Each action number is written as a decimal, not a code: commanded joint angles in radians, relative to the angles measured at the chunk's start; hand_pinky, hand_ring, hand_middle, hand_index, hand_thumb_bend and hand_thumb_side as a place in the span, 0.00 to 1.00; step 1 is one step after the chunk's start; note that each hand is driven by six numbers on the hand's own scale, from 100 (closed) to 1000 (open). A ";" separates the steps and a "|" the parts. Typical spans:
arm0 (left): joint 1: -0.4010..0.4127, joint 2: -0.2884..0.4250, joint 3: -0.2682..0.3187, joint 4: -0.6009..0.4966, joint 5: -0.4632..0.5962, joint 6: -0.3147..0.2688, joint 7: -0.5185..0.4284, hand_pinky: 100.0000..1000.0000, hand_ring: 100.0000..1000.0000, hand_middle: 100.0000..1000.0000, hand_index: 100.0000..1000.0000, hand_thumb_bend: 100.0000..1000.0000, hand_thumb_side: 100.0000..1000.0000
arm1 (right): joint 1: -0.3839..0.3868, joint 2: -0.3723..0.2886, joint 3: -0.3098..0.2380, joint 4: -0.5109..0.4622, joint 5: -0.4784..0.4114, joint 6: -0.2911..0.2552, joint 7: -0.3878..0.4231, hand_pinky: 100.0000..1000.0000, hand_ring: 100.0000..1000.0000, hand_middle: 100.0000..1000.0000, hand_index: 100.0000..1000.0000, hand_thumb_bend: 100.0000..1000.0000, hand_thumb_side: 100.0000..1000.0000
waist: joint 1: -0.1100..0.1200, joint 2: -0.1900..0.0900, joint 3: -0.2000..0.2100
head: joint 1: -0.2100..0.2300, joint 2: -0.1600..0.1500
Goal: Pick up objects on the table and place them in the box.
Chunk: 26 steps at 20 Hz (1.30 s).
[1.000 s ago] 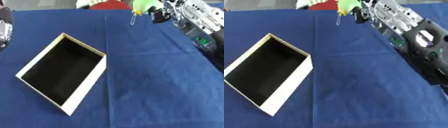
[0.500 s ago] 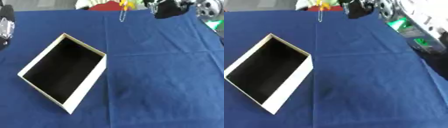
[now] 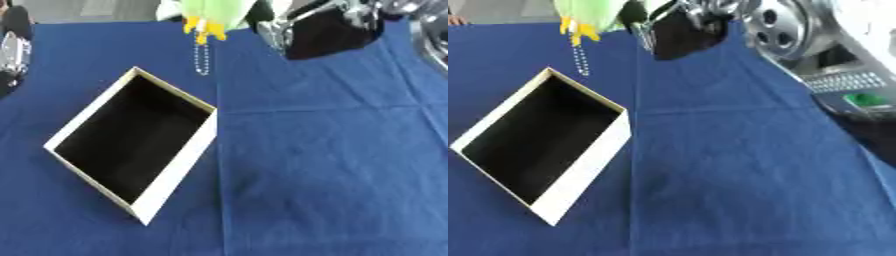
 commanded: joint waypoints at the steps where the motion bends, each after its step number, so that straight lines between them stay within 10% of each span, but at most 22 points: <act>1: -0.010 0.017 0.005 -0.020 0.000 -0.003 0.005 0.46 0.61 0.57 0.75 0.17 0.50 | -0.029 0.034 0.007 -0.014 -0.007 0.020 0.016 0.84 0.51 0.44 0.62 0.00 0.02 | 0.000 -0.027 0.006 | -0.002 0.007; 26: -0.013 -0.001 0.003 -0.020 0.008 -0.016 0.013 0.45 0.60 0.57 0.75 0.17 0.50 | 0.040 0.252 0.144 -0.008 0.083 0.139 0.135 0.78 0.51 0.45 0.66 0.00 0.11 | -0.009 -0.020 0.047 | -0.024 0.008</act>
